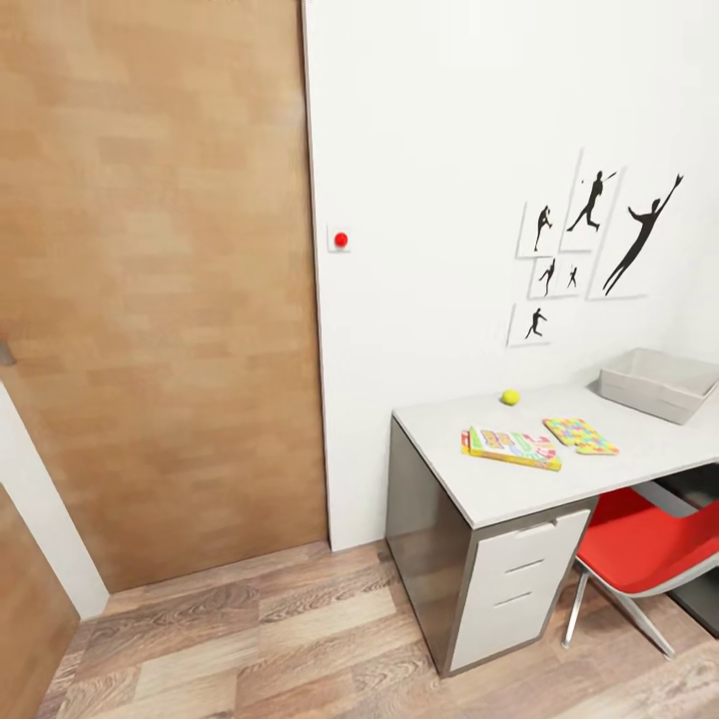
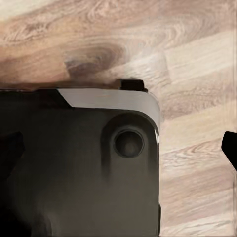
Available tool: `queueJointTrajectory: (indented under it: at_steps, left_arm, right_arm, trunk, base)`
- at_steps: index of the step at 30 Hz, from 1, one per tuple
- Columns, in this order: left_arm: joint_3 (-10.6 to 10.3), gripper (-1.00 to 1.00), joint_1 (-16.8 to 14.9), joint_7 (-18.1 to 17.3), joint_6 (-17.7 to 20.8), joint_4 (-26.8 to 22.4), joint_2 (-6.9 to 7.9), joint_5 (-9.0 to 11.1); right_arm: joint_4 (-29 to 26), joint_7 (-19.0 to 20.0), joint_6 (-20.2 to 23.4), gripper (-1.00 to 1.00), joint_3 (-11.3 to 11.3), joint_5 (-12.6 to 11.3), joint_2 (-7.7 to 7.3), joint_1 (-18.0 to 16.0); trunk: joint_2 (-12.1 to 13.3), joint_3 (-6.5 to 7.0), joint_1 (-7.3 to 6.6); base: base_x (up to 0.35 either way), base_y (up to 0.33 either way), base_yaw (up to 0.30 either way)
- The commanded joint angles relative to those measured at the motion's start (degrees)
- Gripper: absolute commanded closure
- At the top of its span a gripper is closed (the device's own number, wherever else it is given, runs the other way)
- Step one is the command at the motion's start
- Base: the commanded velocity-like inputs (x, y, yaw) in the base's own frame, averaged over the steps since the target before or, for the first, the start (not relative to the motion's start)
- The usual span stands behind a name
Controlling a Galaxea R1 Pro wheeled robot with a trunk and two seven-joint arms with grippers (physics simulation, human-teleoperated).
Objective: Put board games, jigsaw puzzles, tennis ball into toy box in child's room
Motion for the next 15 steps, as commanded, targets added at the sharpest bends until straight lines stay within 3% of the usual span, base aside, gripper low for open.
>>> queueJointTrajectory:
  at_steps: [1, 9, 15]
  left_arm:
    - [0.0, -1.00, -0.9, 0.1, 0.7, -0.1, 0.08, 0.1]
    - [0.0, -1.00, -7.9, 0.1, 5.2, -0.2, 0.32, 0.2]
    - [-0.1, -1.00, -9.8, 0.1, 4.1, -0.3, 0.40, 0.3]
  right_arm:
    - [0.1, 0.0, 0.4, -1.00, -0.1, -0.1, -0.10, -1.0]
    - [0.0, 0.0, 4.2, -1.00, -0.2, -0.3, -1.10, -7.4]
    - [-2.1, 0.0, 4.6, -1.00, -0.4, -0.7, -1.25, -9.2]
  trunk:
    - [0.4, 0.10, -0.23]
    - [3.6, 1.53, -1.99]
    - [6.0, 2.61, -3.30]
  base:
    - [0.000, 0.000, 0.000]
    - [0.000, 0.000, 0.000]
    - [0.000, 0.000, 0.000]
